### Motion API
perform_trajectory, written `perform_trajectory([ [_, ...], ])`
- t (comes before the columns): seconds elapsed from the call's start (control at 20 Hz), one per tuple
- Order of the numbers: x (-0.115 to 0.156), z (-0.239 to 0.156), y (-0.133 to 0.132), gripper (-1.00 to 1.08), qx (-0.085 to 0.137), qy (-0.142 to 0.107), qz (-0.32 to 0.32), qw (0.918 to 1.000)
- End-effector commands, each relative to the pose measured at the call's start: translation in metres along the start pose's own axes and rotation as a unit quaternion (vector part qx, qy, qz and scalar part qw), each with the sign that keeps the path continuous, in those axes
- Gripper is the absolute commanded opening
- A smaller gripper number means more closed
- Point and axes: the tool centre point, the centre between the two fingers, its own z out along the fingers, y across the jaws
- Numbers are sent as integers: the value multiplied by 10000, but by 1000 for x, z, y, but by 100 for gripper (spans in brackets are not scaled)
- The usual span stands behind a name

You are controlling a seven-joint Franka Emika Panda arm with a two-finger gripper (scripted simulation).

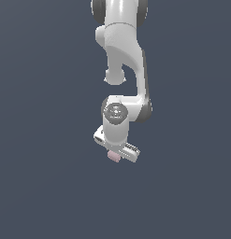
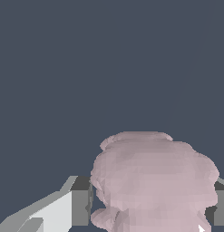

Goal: Pick up the object and move it to a goal position.

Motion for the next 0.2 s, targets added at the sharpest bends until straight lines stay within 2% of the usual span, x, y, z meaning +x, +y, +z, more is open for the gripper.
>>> perform_trajectory([
  [0.0,-1,-1,-8,-100,-3,1,11,10000],
  [0.15,-1,-2,-10,-100,-3,1,11,10000],
])
